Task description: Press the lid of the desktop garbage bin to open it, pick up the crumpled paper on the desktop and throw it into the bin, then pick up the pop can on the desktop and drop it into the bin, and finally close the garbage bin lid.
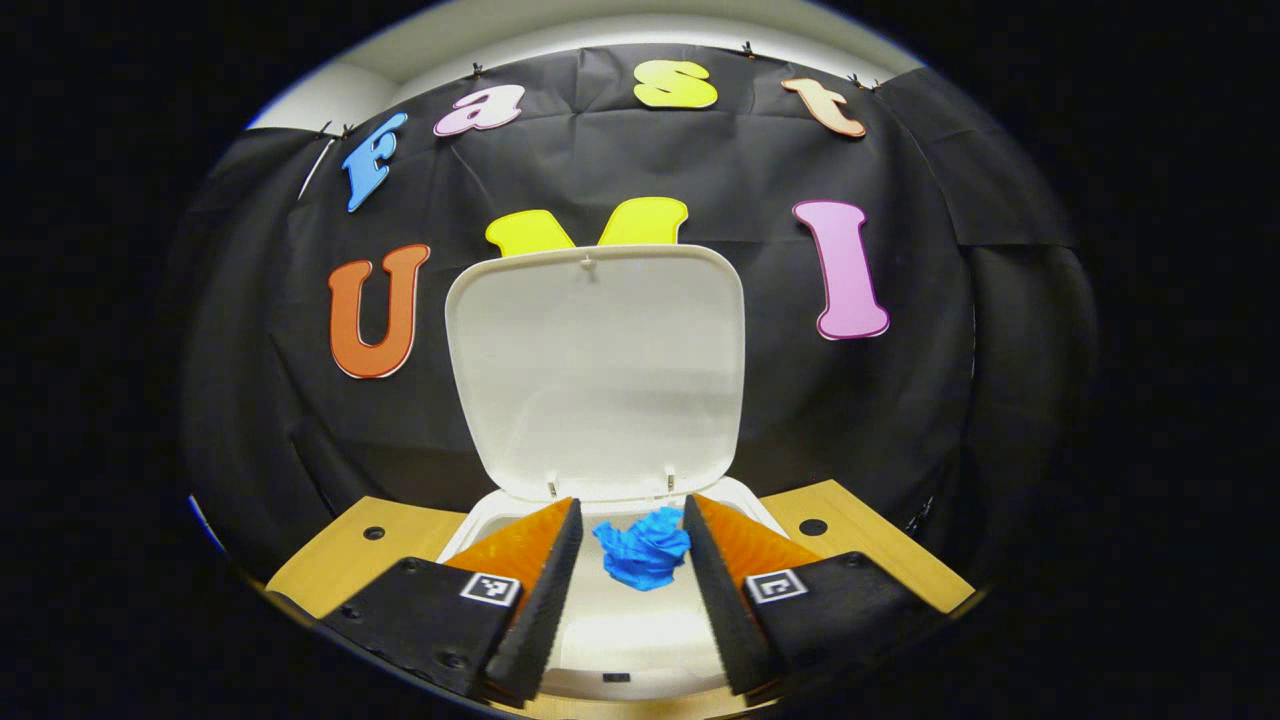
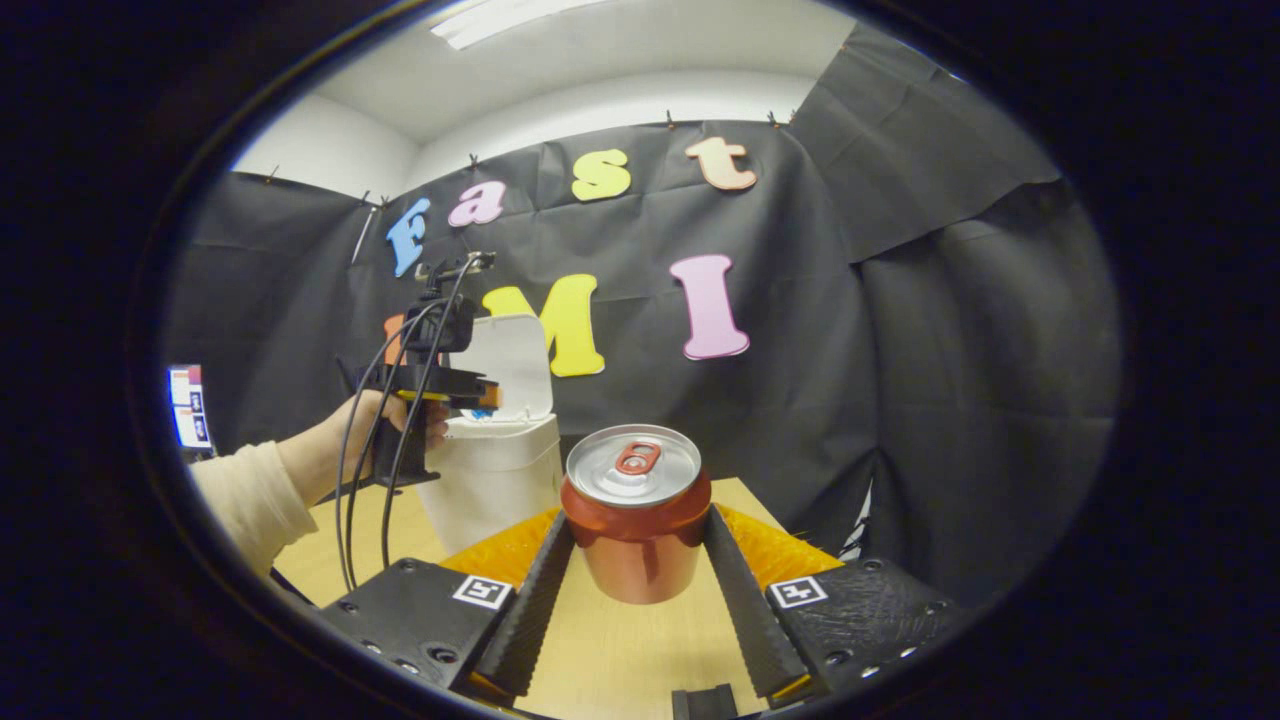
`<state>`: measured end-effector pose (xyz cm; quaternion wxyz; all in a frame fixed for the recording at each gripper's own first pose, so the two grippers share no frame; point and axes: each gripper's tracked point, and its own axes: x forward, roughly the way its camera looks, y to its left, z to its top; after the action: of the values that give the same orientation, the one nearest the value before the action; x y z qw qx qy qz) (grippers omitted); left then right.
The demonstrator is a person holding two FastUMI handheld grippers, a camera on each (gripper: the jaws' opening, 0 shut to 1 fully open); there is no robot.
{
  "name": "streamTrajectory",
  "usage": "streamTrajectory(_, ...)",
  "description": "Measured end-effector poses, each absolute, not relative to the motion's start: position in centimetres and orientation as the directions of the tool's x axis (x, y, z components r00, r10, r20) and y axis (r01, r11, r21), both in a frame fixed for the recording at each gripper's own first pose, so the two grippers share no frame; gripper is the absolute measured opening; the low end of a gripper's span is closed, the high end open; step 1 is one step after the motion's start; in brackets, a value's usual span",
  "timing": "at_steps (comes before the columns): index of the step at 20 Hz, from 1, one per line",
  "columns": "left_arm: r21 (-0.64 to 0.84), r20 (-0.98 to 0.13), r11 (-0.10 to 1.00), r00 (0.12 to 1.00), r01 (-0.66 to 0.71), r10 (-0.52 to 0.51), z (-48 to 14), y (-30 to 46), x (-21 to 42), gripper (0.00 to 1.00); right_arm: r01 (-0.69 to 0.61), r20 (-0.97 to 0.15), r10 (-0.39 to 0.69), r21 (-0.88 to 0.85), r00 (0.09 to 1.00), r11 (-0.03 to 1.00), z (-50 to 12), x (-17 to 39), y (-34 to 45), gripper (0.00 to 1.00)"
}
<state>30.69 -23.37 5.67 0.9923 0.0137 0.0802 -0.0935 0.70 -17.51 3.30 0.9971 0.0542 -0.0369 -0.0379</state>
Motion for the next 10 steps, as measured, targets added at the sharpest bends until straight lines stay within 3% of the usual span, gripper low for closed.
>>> streamTrajectory(2, 0.004, -0.169, 0.978, 0.964, 0.207, -0.204, 5.7, -23.4, 29.6, 0.95, 0.082, 0.075, -0.093, 0.133, 0.993, 0.988, 3.5, 0.9, -17.3, 0.78)
streamTrajectory(10, 0.049, -0.120, 0.979, 0.974, 0.197, -0.190, 6.4, -18.2, 22.1, 0.98, 0.064, 0.056, -0.071, 0.114, 0.996, 0.991, 2.6, 1.8, -13.4, 0.79)
